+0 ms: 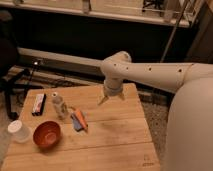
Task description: Move the arm in a circular motion
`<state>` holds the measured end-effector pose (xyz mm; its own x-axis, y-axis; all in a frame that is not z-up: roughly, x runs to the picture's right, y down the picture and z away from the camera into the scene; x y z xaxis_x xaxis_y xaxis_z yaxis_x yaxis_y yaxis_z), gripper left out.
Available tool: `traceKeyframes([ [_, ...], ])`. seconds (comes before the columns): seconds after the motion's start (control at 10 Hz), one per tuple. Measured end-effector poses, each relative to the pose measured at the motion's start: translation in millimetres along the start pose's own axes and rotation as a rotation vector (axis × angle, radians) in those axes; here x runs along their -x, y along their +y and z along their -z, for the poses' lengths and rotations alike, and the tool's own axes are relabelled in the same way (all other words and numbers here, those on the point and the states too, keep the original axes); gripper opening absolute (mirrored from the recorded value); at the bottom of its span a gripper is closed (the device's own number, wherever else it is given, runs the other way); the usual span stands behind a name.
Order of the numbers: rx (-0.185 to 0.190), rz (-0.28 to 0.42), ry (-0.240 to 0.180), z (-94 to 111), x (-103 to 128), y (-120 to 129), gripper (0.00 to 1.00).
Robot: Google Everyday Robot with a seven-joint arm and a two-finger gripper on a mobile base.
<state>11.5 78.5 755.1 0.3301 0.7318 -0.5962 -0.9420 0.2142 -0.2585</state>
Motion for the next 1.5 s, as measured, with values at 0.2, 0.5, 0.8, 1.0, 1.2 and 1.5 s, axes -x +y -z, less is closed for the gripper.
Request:
traceKeyframes([
  [0.2, 0.029, 0.108, 0.096, -5.0, -29.9, 48.4, 0.80],
  [0.5, 0.112, 0.291, 0.120, 1.9, -22.5, 128.3, 0.80],
  [0.8, 0.122, 0.406, 0.001, 14.6, 41.1, 165.0, 0.80],
  [1.0, 0.060, 0.387, -0.097, 18.1, 96.8, 138.0, 0.80],
  [1.2, 0.005, 0.335, -0.169, 17.4, 136.3, 96.1, 0.80],
  [1.5, -0.062, 0.189, -0.209, 10.7, 148.9, 18.3, 0.80],
])
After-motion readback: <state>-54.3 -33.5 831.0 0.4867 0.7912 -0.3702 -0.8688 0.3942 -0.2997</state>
